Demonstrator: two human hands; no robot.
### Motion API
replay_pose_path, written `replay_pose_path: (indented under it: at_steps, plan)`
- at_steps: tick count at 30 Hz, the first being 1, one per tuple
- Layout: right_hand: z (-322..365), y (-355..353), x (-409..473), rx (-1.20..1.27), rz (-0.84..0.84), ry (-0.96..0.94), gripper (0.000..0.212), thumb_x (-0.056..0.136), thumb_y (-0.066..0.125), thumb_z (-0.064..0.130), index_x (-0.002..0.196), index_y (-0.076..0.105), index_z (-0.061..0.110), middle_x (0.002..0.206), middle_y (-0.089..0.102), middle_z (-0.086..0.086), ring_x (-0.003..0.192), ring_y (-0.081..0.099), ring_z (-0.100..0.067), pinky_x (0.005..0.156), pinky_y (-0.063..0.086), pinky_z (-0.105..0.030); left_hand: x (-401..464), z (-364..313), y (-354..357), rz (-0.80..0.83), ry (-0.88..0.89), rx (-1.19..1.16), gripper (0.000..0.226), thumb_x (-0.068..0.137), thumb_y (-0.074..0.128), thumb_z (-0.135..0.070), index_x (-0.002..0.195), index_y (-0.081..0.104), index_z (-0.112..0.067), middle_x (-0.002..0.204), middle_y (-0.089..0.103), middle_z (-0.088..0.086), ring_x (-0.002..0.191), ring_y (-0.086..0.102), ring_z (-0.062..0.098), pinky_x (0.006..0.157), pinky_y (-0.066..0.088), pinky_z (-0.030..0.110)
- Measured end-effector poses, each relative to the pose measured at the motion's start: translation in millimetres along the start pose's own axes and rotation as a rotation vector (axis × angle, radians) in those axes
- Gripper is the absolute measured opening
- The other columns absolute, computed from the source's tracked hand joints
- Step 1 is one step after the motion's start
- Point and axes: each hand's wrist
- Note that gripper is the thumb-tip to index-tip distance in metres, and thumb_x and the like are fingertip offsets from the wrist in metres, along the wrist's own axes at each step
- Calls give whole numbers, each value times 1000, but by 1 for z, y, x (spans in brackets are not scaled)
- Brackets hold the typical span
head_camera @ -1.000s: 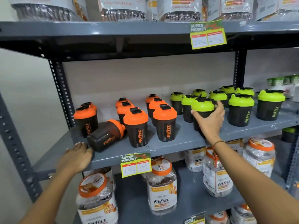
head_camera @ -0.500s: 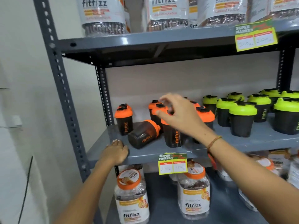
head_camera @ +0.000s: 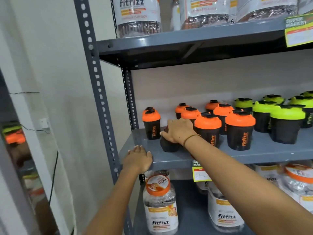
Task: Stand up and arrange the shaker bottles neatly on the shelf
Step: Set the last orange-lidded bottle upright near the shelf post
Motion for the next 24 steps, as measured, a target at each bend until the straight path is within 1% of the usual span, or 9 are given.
replay_pose_path:
  at_steps: [3, 5, 8, 11, 13, 17, 19, 21, 24]
  plan:
    - [5, 7, 5, 116, 57, -20, 70, 90, 43, 68, 139, 42, 19, 133, 55, -13, 121, 54, -34, 83, 41, -40, -2, -1, -1, -3, 6, 3, 65, 102, 16, -40, 155, 20, -4, 163, 19, 16, 150, 20, 27, 122, 14, 41]
    - [4, 10, 11, 201, 65, 29, 78, 86, 43, 74, 140, 40, 18, 133, 56, -13, 119, 55, -35, 79, 40, -40, -3, -2, -1, 1, 9, -1, 65, 102, 16, -40, 155, 19, -3, 164, 18, 16, 151, 19, 27, 123, 13, 41]
    - [-4, 18, 17, 256, 88, 137, 96, 81, 31, 86, 148, 29, 17, 127, 61, -15, 111, 61, -34, 74, 42, -38, -2, -1, -1, 7, 7, -6, 65, 102, 16, -39, 155, 20, -3, 163, 19, 17, 151, 19, 28, 123, 12, 42]
    - [-10, 25, 21, 345, 162, 222, 109, 76, 27, 91, 155, 21, 15, 135, 58, -17, 112, 63, -36, 83, 50, -39, -1, 0, 1, -3, 7, -4, 65, 102, 16, -40, 155, 20, -4, 164, 20, 15, 151, 18, 26, 123, 12, 42]
    - [-11, 27, 26, 424, 217, 255, 115, 74, 33, 91, 157, 14, 14, 132, 60, -18, 106, 67, -36, 89, 54, -42, -1, 0, 1, -6, 8, -2, 65, 102, 16, -41, 155, 20, -5, 164, 19, 15, 151, 18, 26, 123, 11, 42]
    - [-9, 33, 33, 618, 330, 287, 123, 68, 50, 84, 158, -4, 18, 115, 68, -21, 92, 71, -35, 88, 57, -47, -1, 0, 1, -3, 10, 1, 64, 102, 16, -40, 156, 20, -5, 164, 18, 14, 151, 17, 25, 123, 11, 41]
    - [-8, 38, 32, 724, 349, 318, 126, 66, 52, 83, 157, -10, 22, 124, 64, -21, 96, 71, -35, 90, 56, -48, -1, 0, 1, 0, 11, 3, 64, 102, 16, -40, 156, 19, -6, 164, 18, 14, 152, 16, 25, 123, 11, 41]
    - [-7, 41, 28, 830, 332, 340, 125, 67, 55, 81, 157, -10, 25, 135, 57, -20, 97, 72, -35, 86, 58, -48, -2, 0, 1, -3, 10, 0, 64, 102, 17, -40, 156, 19, -6, 164, 18, 14, 151, 17, 25, 123, 11, 41]
    - [-6, 43, 19, 996, 285, 337, 122, 68, 62, 74, 157, -7, 27, 147, 42, -16, 105, 65, -39, 65, 63, -43, -2, 0, 0, -6, 12, -6, 64, 102, 17, -40, 156, 20, -6, 164, 19, 14, 151, 17, 25, 123, 11, 41]
Point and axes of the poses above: each hand's wrist, its own x-axis towards the middle knuckle, its own y-axis out of the palm, z = x × y
